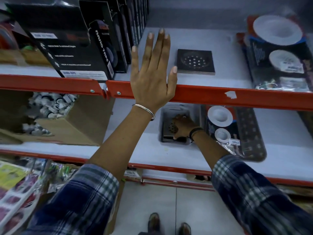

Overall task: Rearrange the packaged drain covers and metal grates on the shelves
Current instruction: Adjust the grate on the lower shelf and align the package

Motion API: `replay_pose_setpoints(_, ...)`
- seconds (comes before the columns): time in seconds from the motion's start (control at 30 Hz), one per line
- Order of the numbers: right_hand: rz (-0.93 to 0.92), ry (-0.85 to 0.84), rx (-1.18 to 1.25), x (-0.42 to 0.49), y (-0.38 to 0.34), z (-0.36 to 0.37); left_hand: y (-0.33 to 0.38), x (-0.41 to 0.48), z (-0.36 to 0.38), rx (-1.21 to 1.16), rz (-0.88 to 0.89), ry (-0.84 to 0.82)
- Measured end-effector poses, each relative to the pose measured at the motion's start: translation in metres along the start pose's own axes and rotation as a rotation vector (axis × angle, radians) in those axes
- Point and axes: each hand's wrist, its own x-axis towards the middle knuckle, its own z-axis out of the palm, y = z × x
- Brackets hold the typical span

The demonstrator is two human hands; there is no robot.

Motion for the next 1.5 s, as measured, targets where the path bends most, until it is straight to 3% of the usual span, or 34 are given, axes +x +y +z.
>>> replay_pose_setpoints(0.13, 0.009, 0.044, 0.033, -0.025, -0.009, -0.016, 0.000, -0.001, -0.001, -0.002, -0.011, -0.012)
replay_pose_setpoints(0.4, -0.214, 0.191, 0.479, -0.180, -0.034, -0.124, 0.002, -0.001, -0.009, -0.022, -0.025, -0.054)
replay_pose_setpoints(0.53, -0.388, 0.469, 0.597, -0.223, -0.034, -0.188, 0.002, -0.001, -0.014, -0.059, -0.040, -0.128)
replay_pose_setpoints(0.63, -0.314, 0.631, 0.522, -0.200, -0.024, -0.222, 0.003, 0.001, -0.018, -0.076, -0.051, -0.169)
replay_pose_setpoints(0.7, -0.207, 0.582, 0.389, -0.167, -0.016, -0.236, 0.002, 0.001, -0.020, -0.083, -0.046, -0.190)
replay_pose_setpoints(0.8, -0.072, 0.329, 0.191, -0.117, -0.004, -0.245, 0.002, 0.000, -0.020, -0.087, -0.040, -0.203)
replay_pose_setpoints(0.93, 0.023, 0.078, 0.197, -0.071, 0.010, -0.255, 0.000, 0.000, -0.015, -0.086, -0.025, -0.174)
replay_pose_setpoints(1.2, -0.103, 0.259, 0.120, -0.069, 0.009, -0.260, -0.001, -0.001, -0.011, -0.069, -0.010, -0.139)
replay_pose_setpoints(1.4, -0.206, 0.449, 0.225, -0.159, -0.010, -0.248, 0.000, 0.000, -0.016, -0.102, -0.016, -0.147)
replay_pose_setpoints(1.5, -0.290, 0.421, 0.277, -0.210, -0.025, -0.225, 0.002, -0.002, -0.018, -0.118, -0.016, -0.149)
